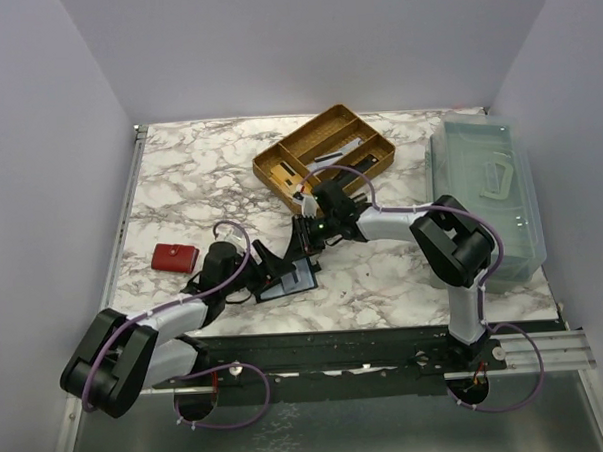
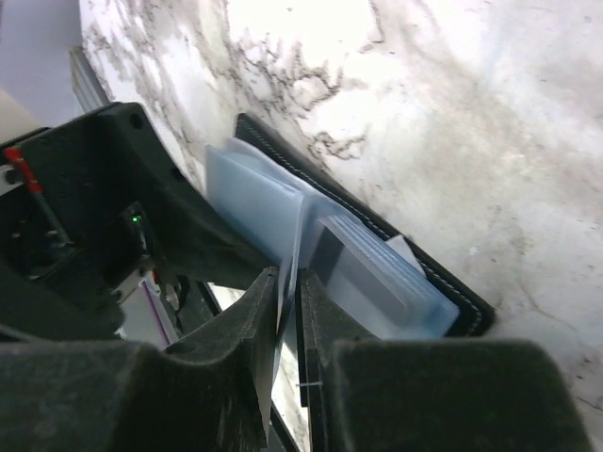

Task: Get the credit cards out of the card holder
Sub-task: Remove the credit card from the card holder.

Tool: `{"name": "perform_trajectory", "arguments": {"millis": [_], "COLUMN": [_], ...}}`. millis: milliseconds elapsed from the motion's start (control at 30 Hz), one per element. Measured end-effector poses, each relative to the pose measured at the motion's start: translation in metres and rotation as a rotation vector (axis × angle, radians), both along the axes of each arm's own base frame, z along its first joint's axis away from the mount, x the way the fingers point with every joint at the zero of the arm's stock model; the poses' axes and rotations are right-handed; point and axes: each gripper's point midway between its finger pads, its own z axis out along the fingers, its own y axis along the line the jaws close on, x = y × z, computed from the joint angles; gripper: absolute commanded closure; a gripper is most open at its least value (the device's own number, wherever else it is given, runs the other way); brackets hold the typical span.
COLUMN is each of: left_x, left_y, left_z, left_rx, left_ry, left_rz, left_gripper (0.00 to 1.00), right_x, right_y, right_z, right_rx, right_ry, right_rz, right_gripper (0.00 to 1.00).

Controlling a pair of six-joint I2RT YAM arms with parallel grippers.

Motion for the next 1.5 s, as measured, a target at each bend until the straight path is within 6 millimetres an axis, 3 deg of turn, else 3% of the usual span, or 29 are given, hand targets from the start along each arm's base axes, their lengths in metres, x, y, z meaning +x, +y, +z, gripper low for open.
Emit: {"name": "perform_trajectory", "arguments": {"millis": [167,300,667,900,1333,1500], "left_x": [-0.004,-0.008,-0.009,-0.009,-0.009,-0.006], "left_y": [0.004,0.011,0.015,0.008,0.004,0.000], "left_z": [0.011,0.017,0.045,0.068,0.060,0.071], "left_rx": [-0.024,-0.051,-0.179,-0.254,-0.261,-0.275], "left_ry": [-0.052,-0.082,-0.182,-0.240,-0.202,-0.232], "left_rz": [0.011,0.034,0.074,0.040,0.024,0.005], "left_gripper": [0.14,0.13,0.32,0.39,0.44,0.51], "right_x": [-0.001,0.000,-0.010,-0.014,-0.012,-0.016], "right_y": [-0.005,-0.007,-0.031,-0.026,-0.031,-0.033], "right_z": [-0.010,-0.008,0.018,0.044,0.059,0.067], "right_rx": [-0.039,-0.027,0.259,0.357,0.405,0.441], "right_ry": [0.007,0.009,0.087,0.051,0.043,0.060], "right_rz": [-0.004,0.003,0.120,0.187,0.196,0.213], "right_gripper": [0.96,1.00,1.00,1.00,1.00,1.00]}}
